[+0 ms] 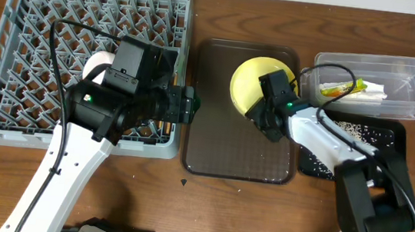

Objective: Sort waste into correct bins and load items into the dishwasher
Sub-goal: 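Grasp the yellow plate edge with the right gripper and lift it, then hand the yellow plate from the right gripper to the left gripper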

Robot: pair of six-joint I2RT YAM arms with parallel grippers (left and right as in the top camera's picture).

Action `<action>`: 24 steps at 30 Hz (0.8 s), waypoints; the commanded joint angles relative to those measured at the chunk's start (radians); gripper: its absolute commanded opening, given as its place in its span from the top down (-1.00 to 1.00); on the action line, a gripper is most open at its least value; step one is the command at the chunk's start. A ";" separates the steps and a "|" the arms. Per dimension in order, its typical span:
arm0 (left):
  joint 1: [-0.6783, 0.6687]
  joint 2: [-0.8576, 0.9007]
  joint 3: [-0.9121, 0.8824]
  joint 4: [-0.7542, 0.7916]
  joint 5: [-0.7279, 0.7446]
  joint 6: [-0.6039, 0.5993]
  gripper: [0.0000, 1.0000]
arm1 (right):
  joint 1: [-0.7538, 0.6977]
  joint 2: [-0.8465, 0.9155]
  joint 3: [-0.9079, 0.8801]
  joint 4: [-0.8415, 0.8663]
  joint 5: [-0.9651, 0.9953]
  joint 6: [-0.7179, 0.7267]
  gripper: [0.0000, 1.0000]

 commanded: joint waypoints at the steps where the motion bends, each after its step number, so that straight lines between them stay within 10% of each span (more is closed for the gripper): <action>1: 0.001 0.006 0.005 -0.009 0.013 -0.002 -0.56 | 0.007 0.059 -0.003 -0.024 0.032 0.059 -0.03; 6: 0.001 0.006 0.005 -0.020 0.013 -0.002 -0.55 | 0.006 0.062 -0.003 -0.073 0.018 -0.032 0.93; 15: 0.001 0.006 0.005 -0.018 0.014 -0.003 -0.89 | -0.087 -0.195 -0.001 -0.066 -0.072 -0.540 0.98; 24: 0.002 0.006 0.005 0.049 0.152 -0.006 -1.00 | -0.236 -0.458 -0.001 -0.072 -0.674 -1.003 0.98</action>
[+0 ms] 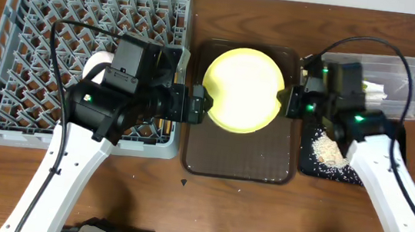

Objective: Sort waste into correct bins and load items into the dishwasher
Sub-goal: 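Hand the yellow plate from the right gripper to the left gripper, then stand the yellow plate upright in the dish rack with the left gripper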

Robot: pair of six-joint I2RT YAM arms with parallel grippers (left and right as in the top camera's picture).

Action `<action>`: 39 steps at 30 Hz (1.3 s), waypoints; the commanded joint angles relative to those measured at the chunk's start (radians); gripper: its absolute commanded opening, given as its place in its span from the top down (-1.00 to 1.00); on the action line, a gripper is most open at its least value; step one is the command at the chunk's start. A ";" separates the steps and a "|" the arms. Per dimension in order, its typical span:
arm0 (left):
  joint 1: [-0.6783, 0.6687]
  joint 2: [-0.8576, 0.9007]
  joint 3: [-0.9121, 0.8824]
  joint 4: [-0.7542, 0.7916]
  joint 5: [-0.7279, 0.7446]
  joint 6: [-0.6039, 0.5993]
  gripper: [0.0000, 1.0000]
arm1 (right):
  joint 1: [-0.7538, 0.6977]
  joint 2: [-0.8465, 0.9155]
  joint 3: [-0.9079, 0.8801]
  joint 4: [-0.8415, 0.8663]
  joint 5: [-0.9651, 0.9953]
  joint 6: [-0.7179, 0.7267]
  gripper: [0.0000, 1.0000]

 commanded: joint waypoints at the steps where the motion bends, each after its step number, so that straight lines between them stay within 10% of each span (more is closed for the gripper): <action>1: 0.001 0.006 0.005 0.002 0.049 -0.007 -1.00 | -0.024 -0.017 0.004 -0.004 -0.320 -0.188 0.98; 7: 0.001 0.006 0.005 -0.003 0.137 -0.010 -0.81 | -0.016 -0.017 0.004 0.043 -0.562 -0.278 0.98; 12: 0.001 0.006 0.005 -0.002 0.137 -0.010 0.44 | -0.016 -0.017 0.004 0.068 -0.594 -0.278 0.98; 15: 0.001 0.006 0.005 -0.001 0.132 -0.010 0.82 | -0.016 -0.017 0.004 0.068 -0.574 -0.278 0.88; 16: 0.001 0.005 0.005 -0.001 0.114 -0.009 0.85 | -0.017 -0.017 0.004 0.066 -0.558 -0.277 0.34; 19: 0.002 -0.005 0.008 -0.006 0.032 -0.009 0.85 | -0.030 -0.017 0.004 0.063 -0.528 -0.266 -0.33; 32: 0.034 -0.136 0.079 -0.160 -0.965 0.030 0.85 | -0.069 -0.017 0.004 -0.081 -0.386 -0.251 -0.45; 39: 0.344 -0.118 0.079 -0.051 -1.009 0.119 0.85 | -0.069 -0.017 0.004 -0.103 -0.384 -0.251 -0.46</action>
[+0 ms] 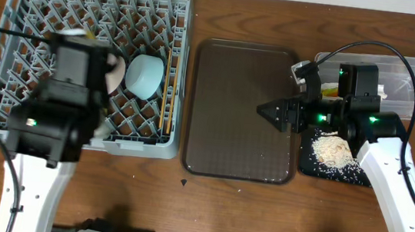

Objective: Sort waste into correct bins and load items into the dishwasher
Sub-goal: 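Stand the yellow plate upright in the dish rack with the left gripper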

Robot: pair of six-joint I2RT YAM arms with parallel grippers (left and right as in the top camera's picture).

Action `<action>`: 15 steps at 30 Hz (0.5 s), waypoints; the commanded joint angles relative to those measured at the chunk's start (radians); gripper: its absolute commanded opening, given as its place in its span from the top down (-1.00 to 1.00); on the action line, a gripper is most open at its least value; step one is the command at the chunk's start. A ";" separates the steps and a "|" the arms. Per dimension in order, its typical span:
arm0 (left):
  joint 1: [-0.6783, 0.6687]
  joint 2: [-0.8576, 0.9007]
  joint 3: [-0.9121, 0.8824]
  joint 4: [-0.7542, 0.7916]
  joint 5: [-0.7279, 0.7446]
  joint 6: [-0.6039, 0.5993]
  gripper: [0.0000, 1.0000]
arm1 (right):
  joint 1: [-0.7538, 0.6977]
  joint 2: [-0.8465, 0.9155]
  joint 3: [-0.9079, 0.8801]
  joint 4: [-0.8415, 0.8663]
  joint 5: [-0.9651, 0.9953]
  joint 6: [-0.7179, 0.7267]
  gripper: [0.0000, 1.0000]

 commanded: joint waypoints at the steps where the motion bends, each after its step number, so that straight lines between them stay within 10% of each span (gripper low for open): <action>1: 0.170 0.027 0.025 0.134 -0.082 0.171 0.85 | -0.001 -0.010 0.005 -0.006 -0.003 0.003 -0.46; 6: 0.217 0.153 0.024 0.325 -0.082 0.604 0.85 | -0.001 -0.010 0.005 -0.006 -0.003 0.003 -0.47; 15: 0.218 0.465 0.022 0.449 -0.082 0.731 0.84 | -0.001 -0.010 0.005 -0.007 -0.003 0.003 -0.49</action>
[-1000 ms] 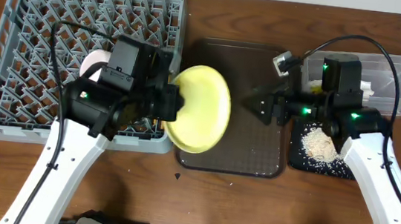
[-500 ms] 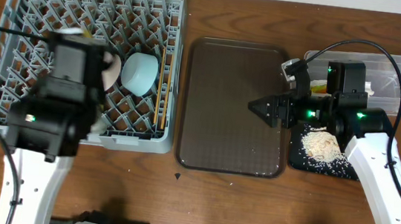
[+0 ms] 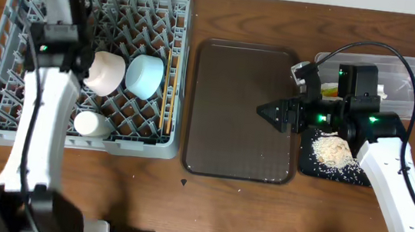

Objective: Sort waste into correct bins and load items into the dishwasher
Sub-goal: 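Stand the yellow plate upright in the dish rack with the left gripper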

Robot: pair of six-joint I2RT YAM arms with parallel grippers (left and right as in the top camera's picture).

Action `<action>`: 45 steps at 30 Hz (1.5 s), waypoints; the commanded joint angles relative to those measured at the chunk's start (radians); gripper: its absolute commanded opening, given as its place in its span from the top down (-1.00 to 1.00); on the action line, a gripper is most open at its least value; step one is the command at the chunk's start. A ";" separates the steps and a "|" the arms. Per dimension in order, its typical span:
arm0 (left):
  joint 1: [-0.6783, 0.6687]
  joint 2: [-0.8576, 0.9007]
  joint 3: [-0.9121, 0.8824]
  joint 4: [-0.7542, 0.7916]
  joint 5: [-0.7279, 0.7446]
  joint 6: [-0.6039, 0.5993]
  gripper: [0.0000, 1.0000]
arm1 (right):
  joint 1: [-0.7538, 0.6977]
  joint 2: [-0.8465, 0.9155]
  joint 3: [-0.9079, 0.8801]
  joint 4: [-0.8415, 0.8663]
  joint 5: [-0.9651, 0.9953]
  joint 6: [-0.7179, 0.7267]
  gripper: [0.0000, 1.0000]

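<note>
The grey dish rack at the left holds a cream bowl [image 3: 106,73], a light blue bowl [image 3: 144,74], a white cup [image 3: 91,124] and chopsticks [image 3: 168,89]. My left gripper [image 3: 58,27] is over the rack's back left part. Its wrist hides the fingers. The yellow plate does not show anywhere. My right gripper [image 3: 264,110] hovers over the right side of the brown tray [image 3: 229,134], pointing left, seen edge-on with nothing visible in it.
A black tray [image 3: 352,174] with a heap of rice [image 3: 331,151] lies at the right. Behind it stands a clear bin with wrappers. The right arm's cable arcs over the bin. A small crumb [image 3: 185,182] lies on the table before the brown tray.
The left arm has gone from over the rack's front left to its back left. The sliver of yellow above its wrist is gone from view, and the white cup shows. The right arm has not moved.
First my right gripper held the yellow plate tilted over the rice tray. Then rice lay heaped there and the plate was flat over the brown tray between both grippers. Later the brown tray was bare with the left arm over the rack, now at its back left.
</note>
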 commanded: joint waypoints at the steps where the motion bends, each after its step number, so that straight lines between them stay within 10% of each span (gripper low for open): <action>1: 0.002 0.080 0.012 0.036 -0.011 0.119 0.85 | -0.001 -0.010 0.005 -0.002 -0.005 0.003 -0.49; 14: 0.002 0.189 0.012 0.037 0.109 0.071 0.81 | -0.001 -0.010 0.005 -0.002 -0.005 0.003 -0.49; 21: 0.002 0.188 0.012 0.034 0.171 0.020 -0.15 | -0.001 -0.010 0.005 -0.004 -0.005 0.010 -0.49; 31: -0.015 0.007 0.012 0.040 0.188 -0.098 -0.74 | -0.001 -0.010 0.005 -0.015 -0.005 0.010 -0.49; 45: -0.083 -0.309 0.012 -0.161 0.534 -0.323 -0.79 | -0.001 -0.033 0.005 -0.073 0.153 0.043 -0.43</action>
